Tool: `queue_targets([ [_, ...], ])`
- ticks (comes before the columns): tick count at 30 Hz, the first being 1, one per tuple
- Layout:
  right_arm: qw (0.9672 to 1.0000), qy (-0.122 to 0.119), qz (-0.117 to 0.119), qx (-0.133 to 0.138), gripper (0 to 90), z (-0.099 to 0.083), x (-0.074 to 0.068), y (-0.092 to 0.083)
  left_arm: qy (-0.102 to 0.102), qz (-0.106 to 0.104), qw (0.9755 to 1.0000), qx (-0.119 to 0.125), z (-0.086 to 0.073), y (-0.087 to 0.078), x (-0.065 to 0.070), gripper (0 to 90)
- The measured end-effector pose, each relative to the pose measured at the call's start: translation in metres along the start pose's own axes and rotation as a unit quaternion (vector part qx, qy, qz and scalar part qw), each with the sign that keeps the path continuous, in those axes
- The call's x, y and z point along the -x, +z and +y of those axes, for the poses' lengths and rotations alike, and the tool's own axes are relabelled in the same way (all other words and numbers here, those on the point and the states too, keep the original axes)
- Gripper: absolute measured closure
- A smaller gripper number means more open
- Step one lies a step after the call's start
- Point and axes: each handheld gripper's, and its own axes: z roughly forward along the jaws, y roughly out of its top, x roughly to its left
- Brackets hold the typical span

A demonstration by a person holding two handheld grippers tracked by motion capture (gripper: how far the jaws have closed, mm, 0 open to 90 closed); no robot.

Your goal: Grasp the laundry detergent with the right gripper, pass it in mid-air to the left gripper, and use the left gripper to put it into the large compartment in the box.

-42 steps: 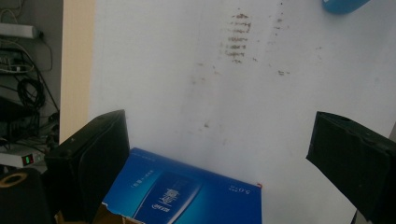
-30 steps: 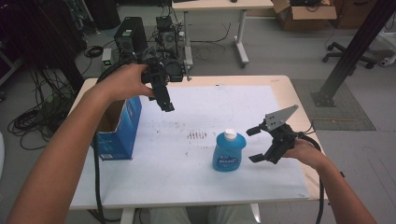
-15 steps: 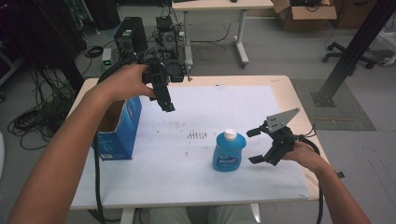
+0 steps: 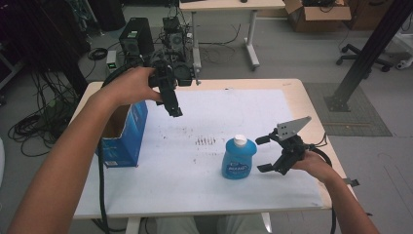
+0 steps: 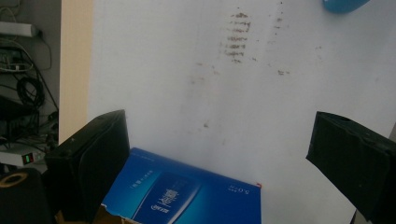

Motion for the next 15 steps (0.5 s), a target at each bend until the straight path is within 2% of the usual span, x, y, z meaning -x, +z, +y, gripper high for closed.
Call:
queue_targets([
  [15, 0.9999, -0.003, 0.010, 0.006, 2.2, -0.001, 0.000, 0.021, 0.001, 0.000, 1.0000, 0.000, 0.000, 0.000, 0.000, 6.1],
])
